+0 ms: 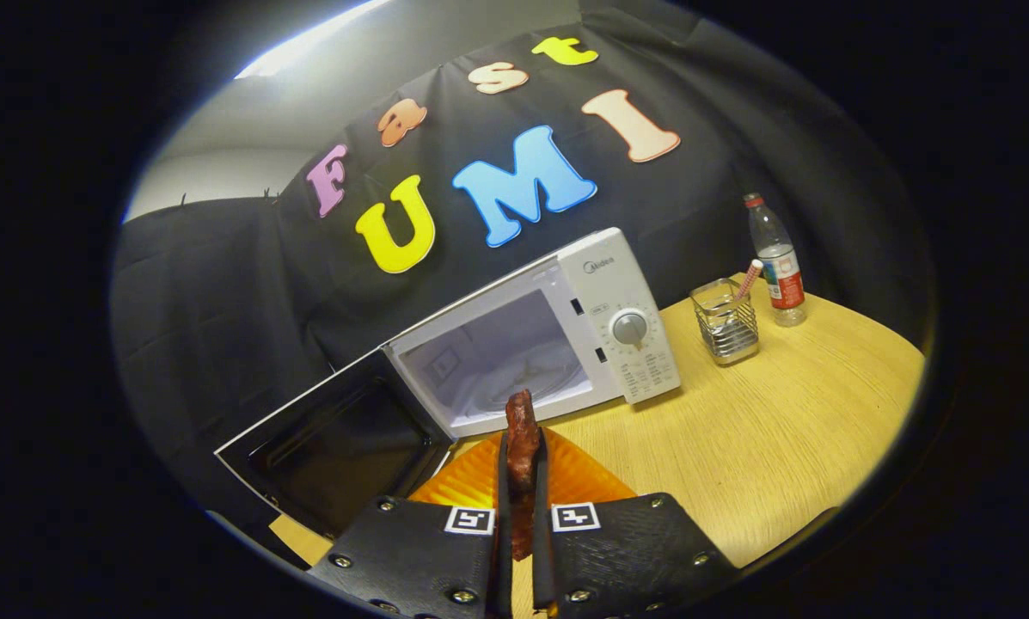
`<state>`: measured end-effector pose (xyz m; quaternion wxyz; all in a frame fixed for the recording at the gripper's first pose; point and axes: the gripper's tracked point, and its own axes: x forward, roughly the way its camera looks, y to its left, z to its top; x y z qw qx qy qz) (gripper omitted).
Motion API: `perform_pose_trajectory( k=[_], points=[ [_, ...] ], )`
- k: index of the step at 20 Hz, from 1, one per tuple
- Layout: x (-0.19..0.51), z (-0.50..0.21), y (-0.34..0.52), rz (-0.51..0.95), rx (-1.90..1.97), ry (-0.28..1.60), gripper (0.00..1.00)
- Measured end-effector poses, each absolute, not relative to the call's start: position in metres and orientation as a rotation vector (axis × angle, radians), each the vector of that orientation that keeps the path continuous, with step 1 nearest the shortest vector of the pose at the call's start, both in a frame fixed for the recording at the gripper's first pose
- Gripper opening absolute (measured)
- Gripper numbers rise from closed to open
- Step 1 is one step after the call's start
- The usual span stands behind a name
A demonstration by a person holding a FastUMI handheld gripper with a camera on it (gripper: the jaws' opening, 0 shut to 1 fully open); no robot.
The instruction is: Open the microwave, put the food inside, and close the microwave door.
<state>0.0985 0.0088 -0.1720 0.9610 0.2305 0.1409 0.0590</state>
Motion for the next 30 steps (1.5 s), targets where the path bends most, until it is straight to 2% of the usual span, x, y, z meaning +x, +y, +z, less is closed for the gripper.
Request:
perform_pose_trajectory(
  k=[5,14,30],
  points=[
    [0.133,-0.169,0.056,0.169,0.424,0.312,0.1],
    [0.237,-0.177,0.107,0.116,0.444,0.315,0.1],
    [0.389,-0.215,0.09,-0.047,0.515,0.272,0.09]
  ],
)
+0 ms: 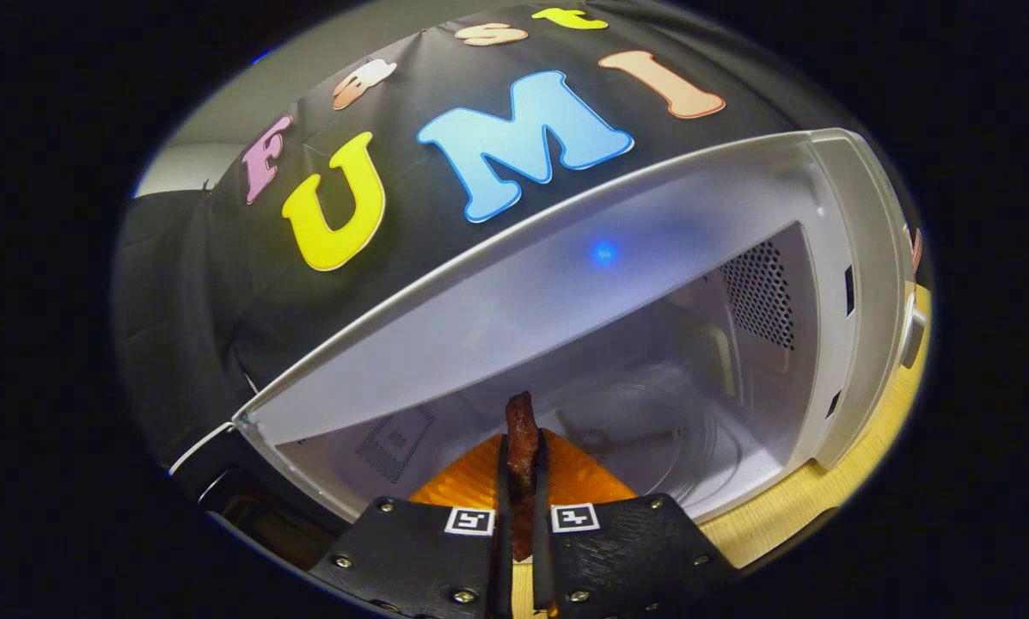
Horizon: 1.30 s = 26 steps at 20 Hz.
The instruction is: Open the microwave, put the food inside, and close the microwave door.
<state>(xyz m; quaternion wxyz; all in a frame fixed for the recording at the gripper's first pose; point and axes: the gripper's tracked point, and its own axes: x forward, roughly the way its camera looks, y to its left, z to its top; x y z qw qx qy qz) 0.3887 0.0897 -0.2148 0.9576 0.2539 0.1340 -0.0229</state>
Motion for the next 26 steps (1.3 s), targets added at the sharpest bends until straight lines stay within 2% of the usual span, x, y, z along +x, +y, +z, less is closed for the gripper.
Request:
perform_pose_trajectory(
  k=[7,9,10,11,12,13,14,15,16,20,26],
  points=[
    [0.405,-0.218,0.088,-0.091,0.459,0.195,0.1],
    [0.409,-0.221,0.083,-0.126,0.423,0.168,0.14],
    [0.409,-0.226,0.077,-0.147,0.404,0.172,0.22],
    [0.409,-0.23,0.076,-0.159,0.394,0.177,0.28],
    [0.41,-0.234,0.074,-0.163,0.39,0.185,0.3],
    [0.411,-0.238,0.066,-0.192,0.373,0.192,0.38],
    [0.41,-0.238,0.056,-0.232,0.344,0.191,0.58],
    [0.409,-0.239,0.051,-0.259,0.321,0.191,0.64],
    [0.41,-0.239,0.048,-0.257,0.315,0.193,0.77],
    [0.401,-0.235,0.055,-0.221,0.289,0.192,0.78],
    [0.356,-0.189,0.111,-0.054,0.265,0.157,0.78]
  ],
)
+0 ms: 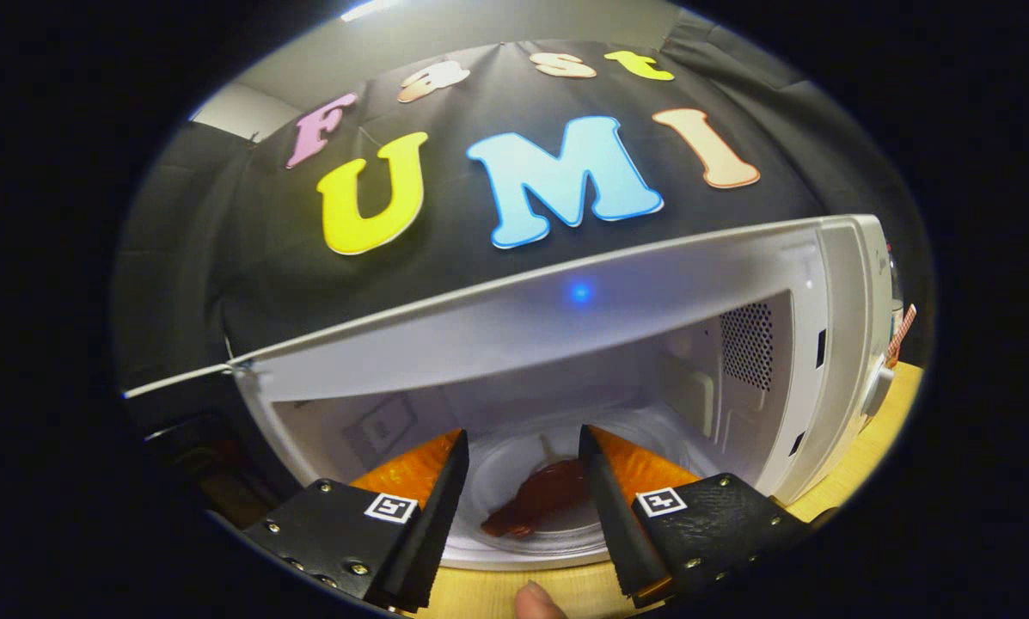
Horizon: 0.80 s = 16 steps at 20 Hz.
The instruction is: Open the microwave, put the food inside, and close the microwave door.
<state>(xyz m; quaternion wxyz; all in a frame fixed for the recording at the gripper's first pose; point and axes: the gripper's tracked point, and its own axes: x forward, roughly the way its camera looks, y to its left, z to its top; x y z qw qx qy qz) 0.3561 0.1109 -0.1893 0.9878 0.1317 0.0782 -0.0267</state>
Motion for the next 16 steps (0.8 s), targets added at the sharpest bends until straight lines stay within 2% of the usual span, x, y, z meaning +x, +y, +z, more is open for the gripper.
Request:
perform_pose_trajectory(
  k=[10,16],
  points=[
    [0.213,-0.072,0.186,0.242,0.218,0.079,0.78],
    [0.093,0.008,0.28,0.512,0.205,-0.056,0.77]
  ],
)
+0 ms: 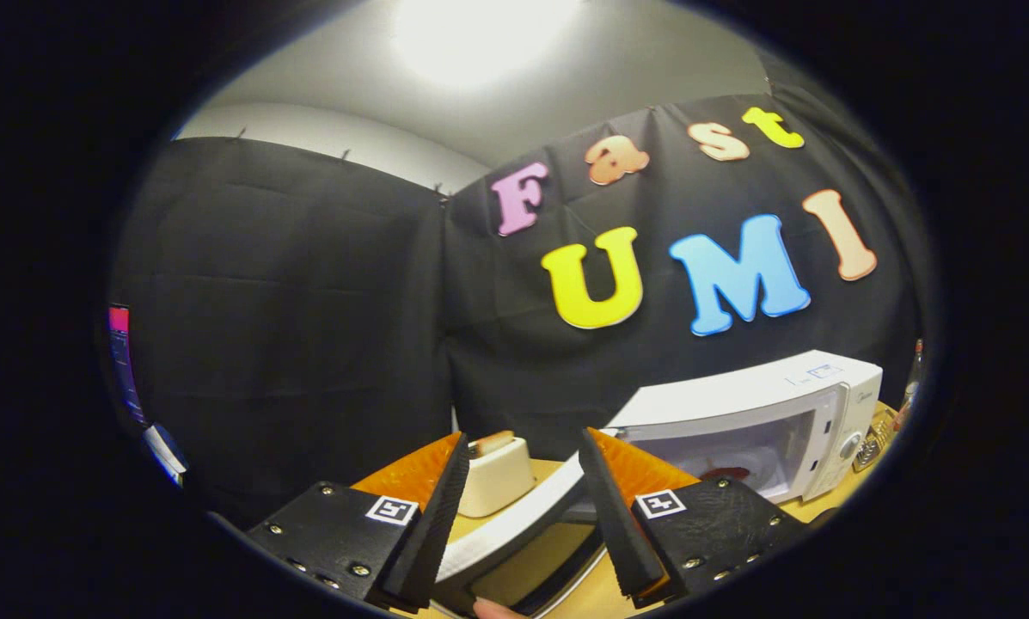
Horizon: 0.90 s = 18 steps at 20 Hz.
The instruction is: Open the microwave, put the food inside, and close the microwave door.
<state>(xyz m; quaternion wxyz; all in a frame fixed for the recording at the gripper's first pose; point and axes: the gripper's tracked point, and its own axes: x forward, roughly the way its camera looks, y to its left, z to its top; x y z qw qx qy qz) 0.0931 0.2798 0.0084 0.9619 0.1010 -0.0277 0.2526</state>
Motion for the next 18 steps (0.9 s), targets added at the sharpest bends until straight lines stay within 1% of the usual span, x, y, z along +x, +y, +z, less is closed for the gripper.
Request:
perform_pose_trajectory(
  k=[3,7,9,10,11,12,13,15,16,17,18],
  points=[
    [0.05,0.004,0.329,0.641,0.107,-0.024,0.78],
    [0.021,-0.034,0.37,0.73,0.116,0.066,0.77],
    [0.02,-0.05,0.382,0.729,0.094,0.085,0.78],
    [0.031,-0.048,0.377,0.692,0.061,0.025,0.78],
    [0.022,-0.043,0.376,0.68,0.046,0.002,0.74],
    [0.023,-0.047,0.38,0.67,0.029,-0.026,0.74],
    [0.022,-0.05,0.385,0.674,0.02,-0.032,0.71],
    [0.017,-0.067,0.4,0.722,0.018,0.007,0.54],
    [0.017,-0.08,0.401,0.723,0.014,0.053,0.46],
    [0.018,-0.09,0.403,0.731,0.017,0.103,0.43],
    [0.021,-0.101,0.404,0.727,0.021,0.15,0.3]
  ],
)
